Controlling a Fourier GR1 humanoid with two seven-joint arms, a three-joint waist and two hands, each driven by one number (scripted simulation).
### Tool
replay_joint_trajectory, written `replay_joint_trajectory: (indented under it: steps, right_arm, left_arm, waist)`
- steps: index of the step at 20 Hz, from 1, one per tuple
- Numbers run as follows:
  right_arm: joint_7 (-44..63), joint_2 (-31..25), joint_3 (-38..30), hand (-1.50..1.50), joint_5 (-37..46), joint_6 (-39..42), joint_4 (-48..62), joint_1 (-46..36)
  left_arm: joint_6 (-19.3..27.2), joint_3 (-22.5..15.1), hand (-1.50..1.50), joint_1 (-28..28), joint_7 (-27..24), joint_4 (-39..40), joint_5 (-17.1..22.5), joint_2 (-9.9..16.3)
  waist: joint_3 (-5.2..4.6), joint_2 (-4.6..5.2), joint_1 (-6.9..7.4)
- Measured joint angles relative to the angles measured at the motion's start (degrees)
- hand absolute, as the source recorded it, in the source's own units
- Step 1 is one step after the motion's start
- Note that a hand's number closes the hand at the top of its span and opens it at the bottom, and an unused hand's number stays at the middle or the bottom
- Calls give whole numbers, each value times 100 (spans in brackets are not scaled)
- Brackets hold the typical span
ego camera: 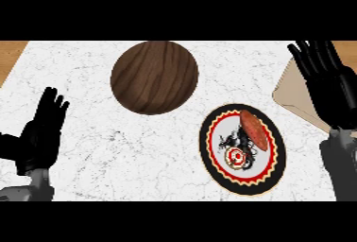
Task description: Pick the cupcake from the plate and place it in the bowl
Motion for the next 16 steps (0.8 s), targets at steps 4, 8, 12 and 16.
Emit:
replay_joint_trajectory:
  steps: [4,8,12,16]
  right_arm:
    - [-216,-251,313,150,429,388,-153,366]
    - [-373,-844,545,-150,1489,387,-233,826]
    - [-1084,-501,803,-150,2227,-254,-489,1824]
    - [-1836,-634,1341,-150,2954,-227,-900,2440]
  left_arm:
    - [-375,-324,0,-213,-11,141,-15,-93]
    - [-799,-787,0,-251,0,68,37,-228]
    - [-1176,-1117,0,-283,-36,166,107,-383]
    - [-1355,-1266,0,-210,-68,164,126,-459]
  waist:
    - [0,-104,-26]
    - [-25,-161,-209]
    - [-6,-175,-176]
    - [-2,-188,-83]
